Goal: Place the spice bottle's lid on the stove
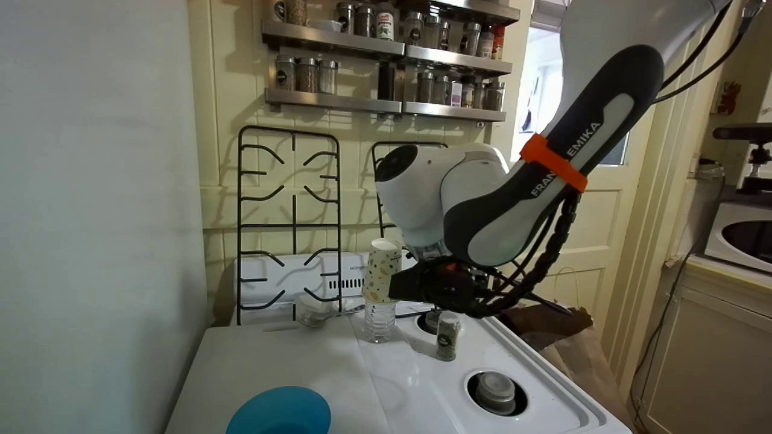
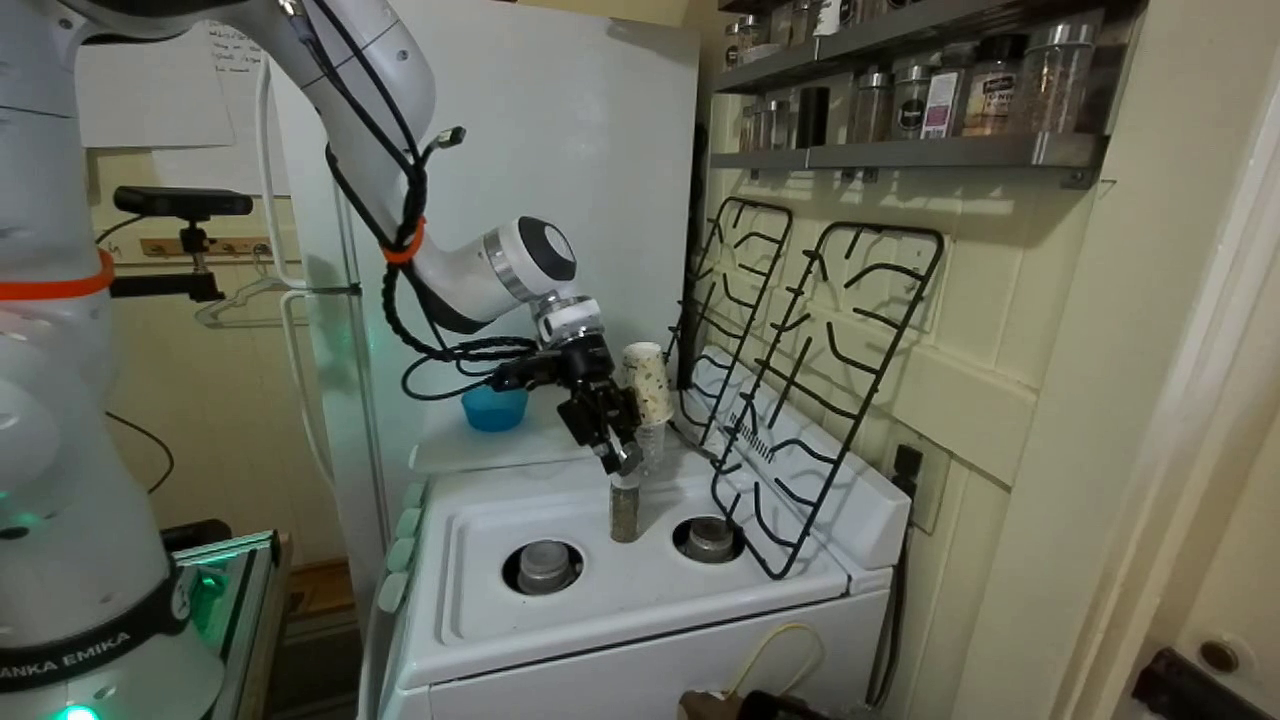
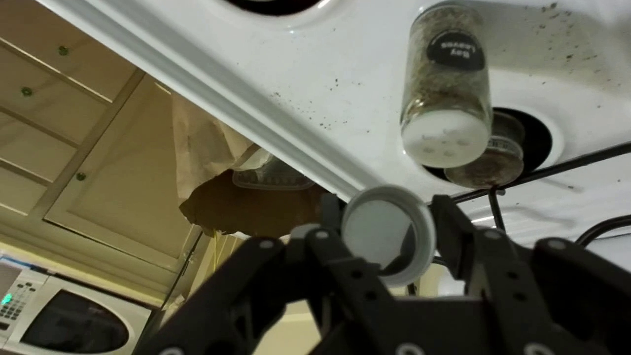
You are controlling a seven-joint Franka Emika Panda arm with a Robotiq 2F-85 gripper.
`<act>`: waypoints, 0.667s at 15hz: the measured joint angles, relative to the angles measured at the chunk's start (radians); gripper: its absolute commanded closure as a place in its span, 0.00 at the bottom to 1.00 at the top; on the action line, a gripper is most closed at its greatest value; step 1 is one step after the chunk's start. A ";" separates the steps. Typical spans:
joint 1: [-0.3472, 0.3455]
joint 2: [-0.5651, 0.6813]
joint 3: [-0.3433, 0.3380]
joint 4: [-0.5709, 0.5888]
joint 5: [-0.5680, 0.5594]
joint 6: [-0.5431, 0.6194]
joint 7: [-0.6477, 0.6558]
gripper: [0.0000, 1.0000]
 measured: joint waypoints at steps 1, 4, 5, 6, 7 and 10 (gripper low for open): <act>0.004 0.001 0.001 0.004 -0.002 -0.017 0.000 0.76; 0.007 0.023 0.001 0.017 -0.027 -0.029 -0.003 0.76; 0.007 0.036 0.002 0.021 -0.041 -0.021 -0.017 0.76; 0.007 0.052 0.002 0.024 -0.055 0.000 -0.042 0.76; 0.007 0.065 0.003 0.026 -0.070 0.030 -0.068 0.76; 0.010 0.077 0.009 0.033 -0.124 0.111 -0.139 0.76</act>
